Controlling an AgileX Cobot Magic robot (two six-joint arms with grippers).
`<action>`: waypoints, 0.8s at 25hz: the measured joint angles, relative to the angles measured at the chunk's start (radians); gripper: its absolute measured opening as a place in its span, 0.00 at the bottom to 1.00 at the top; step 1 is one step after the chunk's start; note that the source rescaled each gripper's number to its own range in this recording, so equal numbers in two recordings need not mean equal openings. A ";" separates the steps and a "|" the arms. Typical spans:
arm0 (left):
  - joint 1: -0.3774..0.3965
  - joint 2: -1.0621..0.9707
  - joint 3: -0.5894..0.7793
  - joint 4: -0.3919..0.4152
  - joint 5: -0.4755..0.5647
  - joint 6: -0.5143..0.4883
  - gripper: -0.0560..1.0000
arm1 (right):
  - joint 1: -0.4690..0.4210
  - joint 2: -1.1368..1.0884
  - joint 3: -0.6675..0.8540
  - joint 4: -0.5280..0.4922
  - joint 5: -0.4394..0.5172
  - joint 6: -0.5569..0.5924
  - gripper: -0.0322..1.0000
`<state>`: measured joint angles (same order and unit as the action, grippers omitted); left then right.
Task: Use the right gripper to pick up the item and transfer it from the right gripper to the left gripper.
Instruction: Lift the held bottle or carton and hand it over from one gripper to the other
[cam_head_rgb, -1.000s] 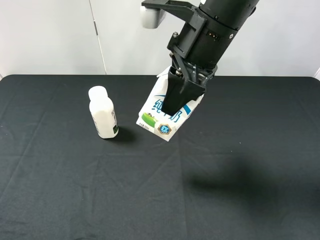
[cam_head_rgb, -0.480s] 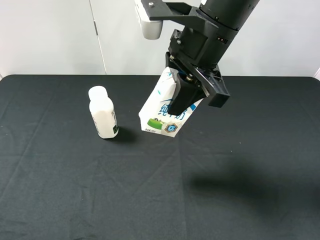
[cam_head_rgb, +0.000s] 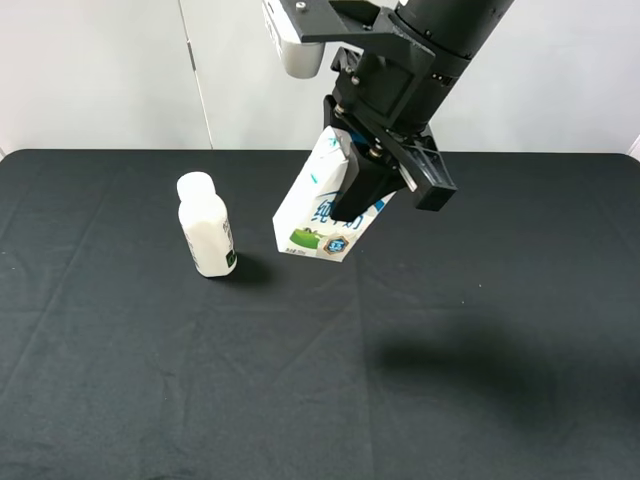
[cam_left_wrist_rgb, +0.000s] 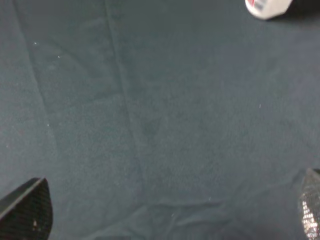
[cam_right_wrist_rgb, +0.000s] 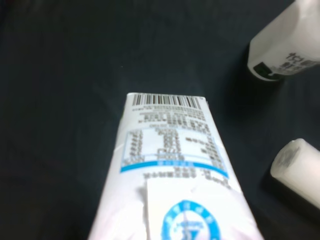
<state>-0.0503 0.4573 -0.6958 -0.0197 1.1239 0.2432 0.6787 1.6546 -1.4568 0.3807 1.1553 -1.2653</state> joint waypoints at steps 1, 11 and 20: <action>-0.020 0.021 -0.009 -0.001 -0.004 0.011 0.97 | 0.000 0.000 0.000 0.000 0.000 0.000 0.08; -0.286 0.226 -0.032 0.020 -0.132 0.074 0.97 | 0.000 0.000 0.000 0.042 -0.013 -0.002 0.08; -0.457 0.439 -0.032 0.020 -0.390 0.159 0.97 | 0.000 0.000 0.000 0.062 -0.022 -0.002 0.08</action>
<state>-0.5074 0.8964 -0.7273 0.0000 0.7339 0.4021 0.6787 1.6546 -1.4568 0.4427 1.1328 -1.2676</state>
